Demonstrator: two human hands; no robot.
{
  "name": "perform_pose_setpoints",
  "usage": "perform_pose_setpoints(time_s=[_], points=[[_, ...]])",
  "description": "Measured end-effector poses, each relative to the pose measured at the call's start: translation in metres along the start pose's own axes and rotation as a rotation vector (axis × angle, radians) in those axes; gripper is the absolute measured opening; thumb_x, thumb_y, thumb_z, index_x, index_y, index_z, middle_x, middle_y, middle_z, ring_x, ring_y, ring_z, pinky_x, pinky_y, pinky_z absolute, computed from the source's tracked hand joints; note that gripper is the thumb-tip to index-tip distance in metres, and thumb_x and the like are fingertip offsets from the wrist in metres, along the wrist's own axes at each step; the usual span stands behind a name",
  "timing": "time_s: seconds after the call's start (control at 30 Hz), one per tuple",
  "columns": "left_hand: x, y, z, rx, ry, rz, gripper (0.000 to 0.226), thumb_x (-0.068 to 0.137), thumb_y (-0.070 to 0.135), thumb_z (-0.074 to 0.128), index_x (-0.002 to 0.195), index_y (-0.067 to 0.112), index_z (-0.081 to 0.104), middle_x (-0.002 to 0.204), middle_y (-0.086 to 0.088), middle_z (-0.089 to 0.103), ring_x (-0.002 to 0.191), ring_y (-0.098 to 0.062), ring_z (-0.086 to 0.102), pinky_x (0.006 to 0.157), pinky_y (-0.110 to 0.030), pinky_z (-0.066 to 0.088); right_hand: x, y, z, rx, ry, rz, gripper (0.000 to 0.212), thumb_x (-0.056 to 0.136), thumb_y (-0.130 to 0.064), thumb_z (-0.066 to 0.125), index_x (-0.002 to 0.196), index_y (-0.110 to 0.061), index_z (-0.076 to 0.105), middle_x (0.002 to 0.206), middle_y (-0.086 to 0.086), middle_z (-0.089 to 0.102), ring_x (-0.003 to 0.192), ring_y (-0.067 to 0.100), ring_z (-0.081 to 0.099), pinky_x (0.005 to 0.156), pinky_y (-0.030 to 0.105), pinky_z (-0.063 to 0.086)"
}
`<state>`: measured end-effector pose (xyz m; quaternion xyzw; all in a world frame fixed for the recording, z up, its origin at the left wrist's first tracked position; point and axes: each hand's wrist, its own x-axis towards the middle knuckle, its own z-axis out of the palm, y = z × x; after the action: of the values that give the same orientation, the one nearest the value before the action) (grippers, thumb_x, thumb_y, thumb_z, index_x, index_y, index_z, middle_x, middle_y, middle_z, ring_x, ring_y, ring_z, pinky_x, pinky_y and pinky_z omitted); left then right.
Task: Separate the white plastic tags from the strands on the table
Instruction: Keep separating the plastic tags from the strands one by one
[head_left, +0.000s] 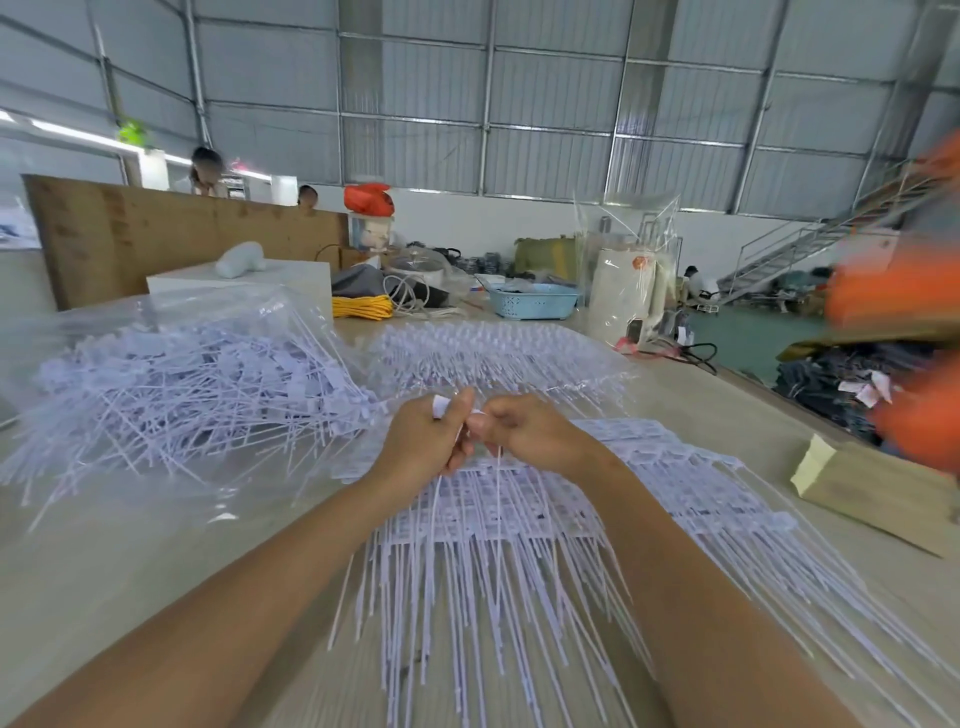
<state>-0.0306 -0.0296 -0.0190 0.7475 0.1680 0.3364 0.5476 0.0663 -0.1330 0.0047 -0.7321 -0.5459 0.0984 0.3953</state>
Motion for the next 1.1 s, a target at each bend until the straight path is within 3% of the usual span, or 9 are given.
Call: perform_pose_setpoints(time_s=[0.13, 0.33, 0.5, 0.6, 0.7, 0.8, 0.9, 0.97, 1.1], points=[[-0.001, -0.003, -0.002, 0.046, -0.027, -0.036, 0.052, 0.098, 0.041, 0.045, 0.060, 0.008, 0.057, 0.050, -0.010, 0.057, 0.035, -0.010, 0.046, 0.039, -0.017, 0.036, 0.001, 0.002, 0.004, -0.091, -0.027, 0.008, 0.030, 0.096, -0.020, 0.052, 0.068, -0.010, 0.057, 0.064, 0.006, 0.051, 0.062, 0.015, 0.045, 0.066, 0.027, 0.036], [0.001, 0.000, -0.003, 0.120, -0.035, -0.060, 0.046, 0.101, 0.031, 0.043, 0.062, 0.007, 0.054, 0.043, -0.002, 0.054, 0.031, -0.009, 0.043, 0.038, -0.016, 0.035, 0.005, 0.005, 0.009, -0.052, 0.009, -0.027, 0.021, 0.092, -0.006, 0.054, 0.084, 0.011, 0.064, 0.075, 0.019, 0.059, 0.070, 0.018, 0.050, 0.068, 0.031, 0.041], [0.003, 0.004, -0.011, 0.074, -0.134, -0.169, 0.034, 0.099, 0.025, 0.046, 0.081, 0.000, 0.059, 0.048, -0.009, 0.053, 0.027, -0.009, 0.035, 0.034, -0.012, 0.025, 0.007, 0.003, 0.010, -0.153, -0.022, -0.086, 0.014, 0.090, -0.006, 0.057, 0.085, 0.002, 0.068, 0.087, 0.021, 0.067, 0.080, 0.024, 0.058, 0.079, 0.037, 0.047], [0.006, 0.012, -0.029, -0.130, -0.308, -0.223, 0.032, 0.097, 0.021, 0.048, 0.068, 0.007, 0.052, 0.044, -0.003, 0.049, 0.026, -0.006, 0.026, 0.031, -0.011, 0.018, 0.007, 0.002, -0.001, -0.191, -0.018, -0.107, 0.015, 0.089, -0.004, 0.058, 0.081, 0.006, 0.065, 0.080, 0.022, 0.061, 0.077, 0.024, 0.055, 0.074, 0.035, 0.043], [0.013, 0.024, -0.049, -0.481, -0.461, -0.235, 0.036, 0.090, 0.030, 0.048, 0.058, 0.015, 0.052, 0.045, 0.001, 0.045, 0.023, -0.001, 0.023, 0.025, -0.011, 0.018, 0.000, 0.007, -0.023, -0.118, 0.086, -0.067, 0.026, 0.091, -0.005, 0.055, 0.066, 0.003, 0.057, 0.064, 0.007, 0.048, 0.061, 0.009, 0.044, 0.062, 0.025, 0.033], [0.017, 0.018, -0.046, -0.616, -0.246, -0.234, 0.029, 0.096, 0.024, 0.044, 0.075, 0.011, 0.058, 0.050, -0.002, 0.055, 0.027, -0.003, 0.030, 0.027, -0.012, 0.022, -0.006, -0.007, -0.027, 0.119, 0.198, -0.123, 0.035, 0.095, -0.011, 0.052, 0.060, -0.013, 0.050, 0.060, -0.002, 0.042, 0.053, 0.004, 0.037, 0.056, 0.018, 0.030], [0.016, 0.006, -0.031, -0.559, -0.124, -0.277, 0.020, 0.103, 0.016, 0.037, 0.094, 0.009, 0.053, 0.061, -0.007, 0.058, 0.035, -0.006, 0.038, 0.032, -0.014, 0.025, -0.005, -0.031, -0.015, 0.215, 0.156, -0.221, 0.029, 0.095, -0.010, 0.052, 0.067, -0.016, 0.055, 0.066, -0.002, 0.050, 0.055, 0.002, 0.041, 0.056, 0.015, 0.035], [0.013, 0.003, -0.026, -0.544, -0.162, -0.327, 0.028, 0.102, 0.032, 0.038, 0.092, 0.009, 0.051, 0.066, -0.005, 0.054, 0.039, -0.008, 0.042, 0.034, -0.014, 0.028, -0.003, -0.037, -0.007, 0.207, 0.122, -0.245, 0.028, 0.093, -0.009, 0.054, 0.068, -0.020, 0.057, 0.070, -0.009, 0.053, 0.058, -0.004, 0.044, 0.060, 0.012, 0.036], [0.004, 0.009, -0.017, -0.594, -0.422, -0.328, 0.077, 0.080, 0.074, 0.027, 0.105, 0.007, 0.055, 0.070, -0.006, 0.048, 0.047, -0.012, 0.043, 0.037, -0.017, 0.030, 0.003, -0.028, 0.007, 0.060, 0.180, -0.176, 0.012, 0.090, -0.012, 0.059, 0.080, -0.016, 0.061, 0.101, 0.005, 0.046, 0.087, -0.002, 0.046, 0.075, 0.002, 0.034]])
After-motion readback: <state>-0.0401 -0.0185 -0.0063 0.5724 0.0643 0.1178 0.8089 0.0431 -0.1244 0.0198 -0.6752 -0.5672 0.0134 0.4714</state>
